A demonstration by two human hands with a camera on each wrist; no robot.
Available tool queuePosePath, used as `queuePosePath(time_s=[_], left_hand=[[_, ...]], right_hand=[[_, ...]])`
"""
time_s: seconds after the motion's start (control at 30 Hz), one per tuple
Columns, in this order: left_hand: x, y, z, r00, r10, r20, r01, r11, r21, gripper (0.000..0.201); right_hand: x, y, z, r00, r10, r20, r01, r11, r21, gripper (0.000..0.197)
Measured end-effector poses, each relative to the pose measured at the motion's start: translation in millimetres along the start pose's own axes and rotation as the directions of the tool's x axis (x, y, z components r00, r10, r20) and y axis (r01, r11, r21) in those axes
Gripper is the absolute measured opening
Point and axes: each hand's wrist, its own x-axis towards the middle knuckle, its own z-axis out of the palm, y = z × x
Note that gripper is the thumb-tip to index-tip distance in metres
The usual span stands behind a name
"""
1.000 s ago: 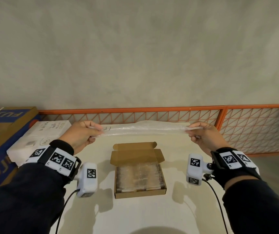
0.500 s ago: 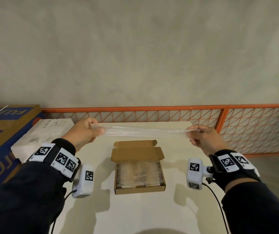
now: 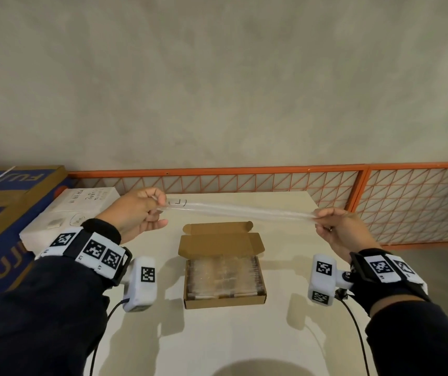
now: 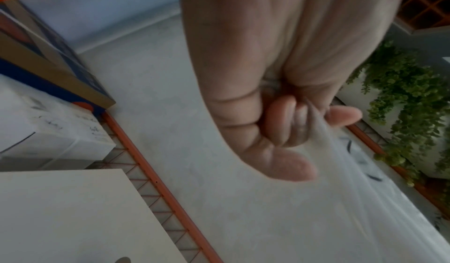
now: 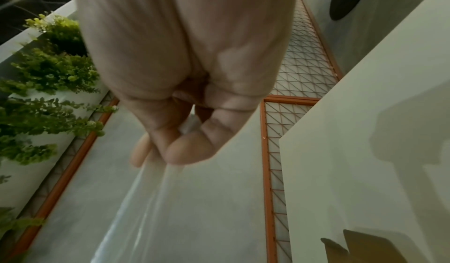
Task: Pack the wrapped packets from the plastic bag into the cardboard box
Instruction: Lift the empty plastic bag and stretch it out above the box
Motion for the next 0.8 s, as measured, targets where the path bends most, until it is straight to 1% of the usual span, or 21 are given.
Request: queuePosePath(time_s=[0.1, 0.23, 0.27, 0.33, 0.4, 0.47, 0.5, 0.53, 0.57, 0.63, 0.67, 0.73, 0.77, 0.8], left_hand=[[-0.9, -1.2, 1.6, 0.999, -0.035, 0.040, 0.035, 0.999, -0.007, 0.038], [-0.7, -1.9, 5.5, 0.997, -0.054, 0.054, 0.059, 0.995, -0.085, 0.037], [-0.8, -1.6, 6.7, 0.997, -0.062, 0.050, 0.067, 0.991, -0.113, 0.035], [0.8, -2.3, 10.1, 0.998, -0.066, 0.018, 0.068, 0.988, -0.142, 0.032], [3.8, -5.0, 13.6, 0.998, -0.044, -0.046, 0.040, 0.995, -0.095, 0.034], [6.3, -9.1, 16.2, 0.996, -0.015, -0.090, 0.015, 1.000, -0.005, 0.029], [7.5, -11.7, 16.8, 0.995, 0.000, -0.101, 0.002, 1.000, 0.018, 0.026], [8.6, -14.2, 16.9, 0.993, 0.009, -0.114, -0.008, 1.000, 0.011, 0.023], [10.0, -16.7, 16.5, 0.991, 0.012, -0.131, -0.015, 1.000, -0.017, 0.022], [11.2, -20.5, 17.8, 0.986, 0.021, -0.164, -0.031, 0.998, -0.060, 0.026], [12.0, -22.5, 19.8, 0.983, 0.032, -0.179, -0.043, 0.998, -0.056, 0.028], [13.2, -24.8, 25.1, 0.976, 0.070, -0.204, -0.075, 0.997, -0.015, 0.020], [13.4, -25.4, 27.0, 0.970, 0.093, -0.225, -0.095, 0.995, 0.003, 0.016], [14.3, -26.3, 27.5, 0.961, 0.110, -0.254, -0.111, 0.994, 0.013, 0.017]], right_hand=[[-1.1, 1.5, -2.7, 1.000, 0.016, 0.010, -0.016, 1.000, 0.021, 0.061], [-0.1, 2.6, -3.7, 0.997, 0.005, -0.077, 0.000, 0.998, 0.064, 0.063], [0.6, 2.9, -4.8, 0.996, 0.004, -0.093, 0.003, 0.997, 0.074, 0.059], [0.7, 2.0, -6.8, 0.995, 0.009, -0.100, -0.007, 1.000, 0.022, 0.043], [2.3, 2.4, -10.8, 0.999, 0.010, -0.053, -0.014, 0.997, -0.071, 0.029], [4.4, 5.1, -16.1, 0.998, 0.015, 0.054, -0.009, 0.994, -0.111, 0.021], [5.0, 6.8, -19.0, 0.995, 0.025, 0.092, -0.015, 0.995, -0.101, 0.021], [5.7, 7.9, -21.6, 0.993, 0.039, 0.114, -0.028, 0.996, -0.090, 0.027], [5.6, 8.6, -22.6, 0.993, 0.039, 0.114, -0.028, 0.995, -0.095, 0.029], [4.3, 9.7, -21.3, 0.997, 0.026, 0.077, -0.015, 0.990, -0.144, 0.024], [4.2, 10.9, -21.0, 0.999, 0.008, 0.043, 0.000, 0.985, -0.170, 0.025], [4.6, 13.0, -20.6, 0.999, -0.042, -0.032, 0.035, 0.978, -0.207, 0.025], [3.3, 14.0, -21.1, 0.995, -0.075, -0.070, 0.055, 0.967, -0.250, 0.025], [-0.8, 13.4, -21.2, 0.990, -0.109, -0.093, 0.073, 0.942, -0.327, 0.022]])
